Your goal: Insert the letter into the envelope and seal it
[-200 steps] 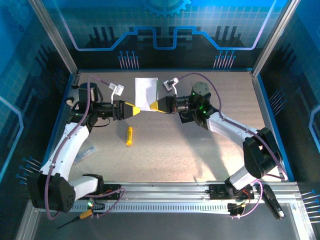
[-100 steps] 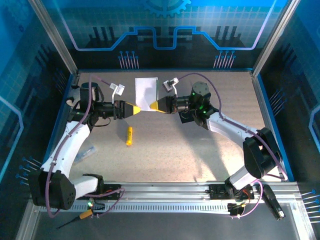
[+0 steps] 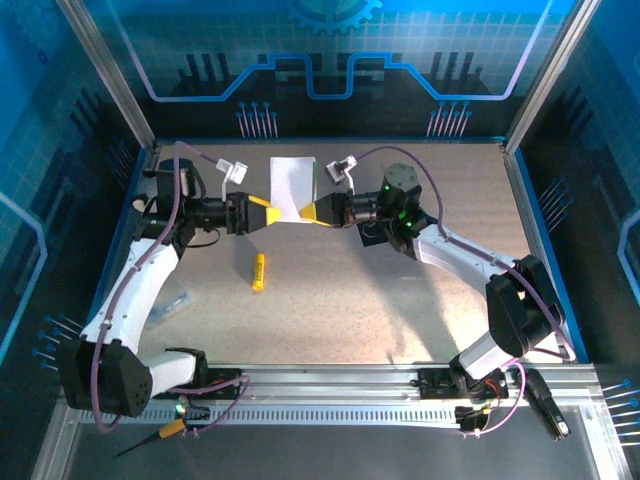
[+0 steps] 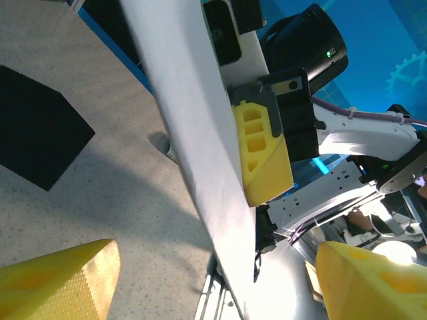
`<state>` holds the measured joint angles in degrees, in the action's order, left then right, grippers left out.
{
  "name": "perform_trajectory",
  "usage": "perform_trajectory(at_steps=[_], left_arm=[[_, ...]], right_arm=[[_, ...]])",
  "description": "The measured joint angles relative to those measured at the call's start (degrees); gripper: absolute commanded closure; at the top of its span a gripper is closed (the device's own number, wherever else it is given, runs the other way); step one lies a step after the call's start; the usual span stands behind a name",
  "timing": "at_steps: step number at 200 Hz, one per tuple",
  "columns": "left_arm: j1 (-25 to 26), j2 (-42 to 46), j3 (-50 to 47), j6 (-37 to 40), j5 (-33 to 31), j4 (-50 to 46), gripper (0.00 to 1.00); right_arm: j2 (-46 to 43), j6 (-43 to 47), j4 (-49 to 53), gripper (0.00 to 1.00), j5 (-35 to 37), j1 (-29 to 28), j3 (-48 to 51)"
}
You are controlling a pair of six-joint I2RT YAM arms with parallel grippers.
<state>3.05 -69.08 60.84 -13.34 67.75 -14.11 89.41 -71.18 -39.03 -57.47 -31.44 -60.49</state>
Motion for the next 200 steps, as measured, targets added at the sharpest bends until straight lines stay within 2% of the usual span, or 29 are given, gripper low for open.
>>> perform_trajectory(at_steps=[12,40,48,58,66,73,93,124,165,178,200], left_arm=[[0.00,-0.70,1.18,0.00,0.02,0.07,0.28],[0.00,-2.64,2.69,-0.52,0.04,0.57,0.57],[0.00,-3.06,2.80,-0.55,0.07,0.74,0.69],[0.00,-3.50,2.82,-0.31,0.04,1.01,0.90],[0.00,-3.74,2.82,-0.72,0.07,1.11,1.00],[0.00,-3.85,2.82,-0.74,0.17,1.22,1.00],[0.00,-3.91,2.82,-0.90,0.48,1.53,1.00],[0.04,-3.91,2.78,-0.92,0.52,1.55,1.00],[0.94,-3.96,1.75,-1.31,0.52,1.99,1.00],[1.38,-4.02,1.57,-1.31,0.52,1.99,1.00],[1.68,-4.07,1.55,-1.53,0.50,2.60,1.00]], right_arm=[[0.00,0.00,0.00,1.00,-0.02,0.00,0.00],[0.00,0.00,0.00,1.00,0.00,0.00,0.00],[0.00,0.00,0.00,1.00,0.00,0.00,0.00],[0.00,0.00,0.00,1.00,-0.02,0.00,0.00],[0.00,0.00,0.00,1.00,0.00,0.00,0.00],[0.00,0.00,0.02,0.99,0.02,0.00,0.00],[0.00,-0.07,0.17,0.78,0.02,0.00,0.00],[-0.02,1.16,0.48,0.62,0.02,0.39,-0.07],[0.00,4.72,3.98,0.62,0.48,2.27,-3.58],[0.15,5.44,4.11,0.67,0.44,2.43,-4.90],[1.44,5.97,3.76,0.85,0.44,2.43,-6.49]])
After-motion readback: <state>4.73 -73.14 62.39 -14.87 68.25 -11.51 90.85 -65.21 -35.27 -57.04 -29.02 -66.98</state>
